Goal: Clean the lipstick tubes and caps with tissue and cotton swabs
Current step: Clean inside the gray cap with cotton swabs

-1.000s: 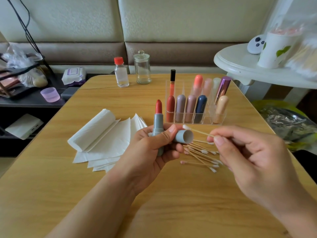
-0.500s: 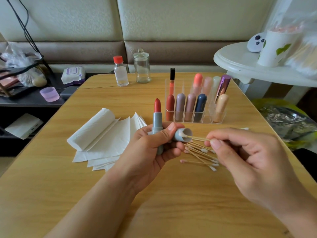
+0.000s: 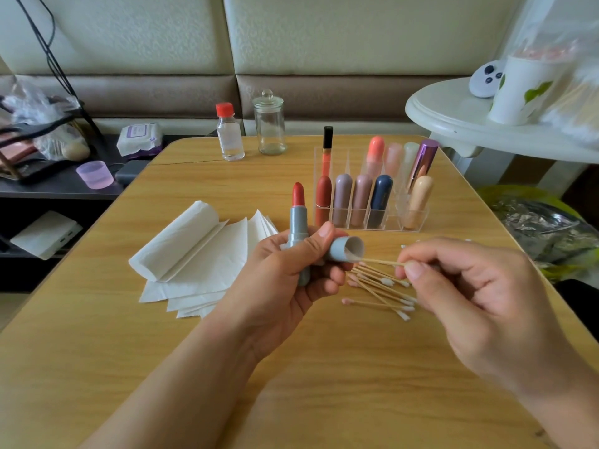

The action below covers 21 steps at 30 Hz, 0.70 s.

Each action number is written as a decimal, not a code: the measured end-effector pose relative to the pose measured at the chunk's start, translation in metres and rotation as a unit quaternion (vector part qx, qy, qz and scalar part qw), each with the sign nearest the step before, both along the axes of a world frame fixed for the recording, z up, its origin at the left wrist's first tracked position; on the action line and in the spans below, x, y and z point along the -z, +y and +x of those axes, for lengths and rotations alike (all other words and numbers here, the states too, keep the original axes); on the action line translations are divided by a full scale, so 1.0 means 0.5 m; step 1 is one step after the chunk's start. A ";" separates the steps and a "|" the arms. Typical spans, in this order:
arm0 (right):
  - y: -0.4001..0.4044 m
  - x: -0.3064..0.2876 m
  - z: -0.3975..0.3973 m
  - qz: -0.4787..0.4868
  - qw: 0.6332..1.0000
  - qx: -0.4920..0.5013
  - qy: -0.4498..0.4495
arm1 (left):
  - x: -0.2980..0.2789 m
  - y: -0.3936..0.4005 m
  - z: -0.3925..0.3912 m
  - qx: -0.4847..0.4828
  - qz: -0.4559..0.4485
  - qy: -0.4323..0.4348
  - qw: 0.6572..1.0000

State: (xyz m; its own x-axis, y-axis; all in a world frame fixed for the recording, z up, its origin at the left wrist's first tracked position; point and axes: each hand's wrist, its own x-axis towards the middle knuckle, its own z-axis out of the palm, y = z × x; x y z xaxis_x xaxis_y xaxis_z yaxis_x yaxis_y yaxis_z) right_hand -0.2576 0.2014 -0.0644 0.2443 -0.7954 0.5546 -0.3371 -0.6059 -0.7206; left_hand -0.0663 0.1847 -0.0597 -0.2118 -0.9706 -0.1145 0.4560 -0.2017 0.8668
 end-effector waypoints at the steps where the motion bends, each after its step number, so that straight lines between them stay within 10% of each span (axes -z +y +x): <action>1: 0.000 0.000 -0.001 -0.004 1.000 0.005 0.007 | 0.001 0.000 0.000 0.001 -0.003 -0.003 1.000; 21: -0.002 0.002 -0.008 -0.028 0.999 0.023 -0.027 | 0.004 -0.001 0.004 -0.005 0.011 -0.115 0.993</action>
